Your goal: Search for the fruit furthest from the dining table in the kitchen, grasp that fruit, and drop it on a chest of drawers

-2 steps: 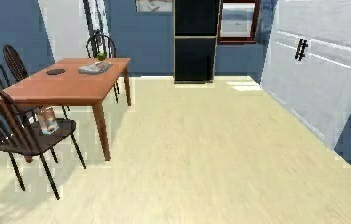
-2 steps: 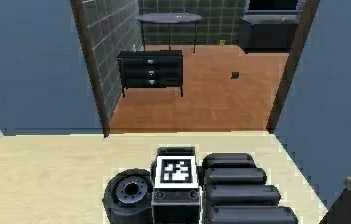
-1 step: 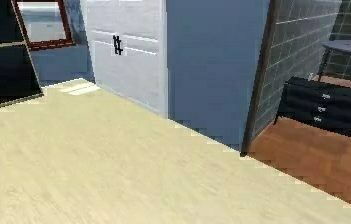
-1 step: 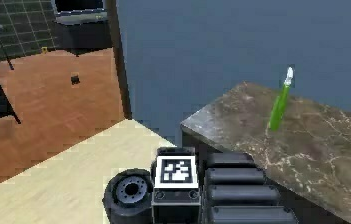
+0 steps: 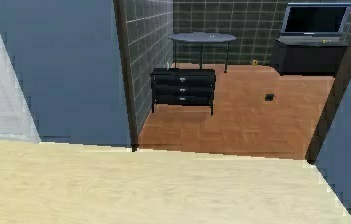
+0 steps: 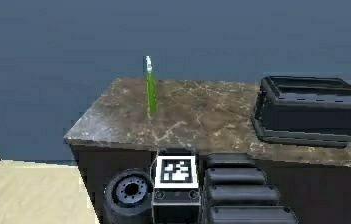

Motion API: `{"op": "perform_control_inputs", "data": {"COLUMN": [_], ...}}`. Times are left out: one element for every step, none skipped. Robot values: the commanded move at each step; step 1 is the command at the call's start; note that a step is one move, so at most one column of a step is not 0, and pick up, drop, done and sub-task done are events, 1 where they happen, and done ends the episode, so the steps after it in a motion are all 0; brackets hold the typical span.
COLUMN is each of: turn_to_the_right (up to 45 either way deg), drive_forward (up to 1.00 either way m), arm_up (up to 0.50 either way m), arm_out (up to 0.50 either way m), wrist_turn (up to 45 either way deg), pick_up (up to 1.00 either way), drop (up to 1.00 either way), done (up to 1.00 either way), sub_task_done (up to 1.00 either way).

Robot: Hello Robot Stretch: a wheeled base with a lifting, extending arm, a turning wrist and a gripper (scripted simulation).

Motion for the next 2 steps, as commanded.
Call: {"op": "perform_control_inputs", "data": {"turn_to_the_right": [0.0, 33.0], "drive_forward": [0.65, 0.0], "arm_up": [0.0, 0.0], "arm_out": [0.0, 0.0], "wrist_turn": [0.0, 0.0], "pick_up": [0.0, 0.0], "drop": [0.0, 0.0], "done": [0.0, 0.0], "sub_task_done": [0.0, 0.0]}}
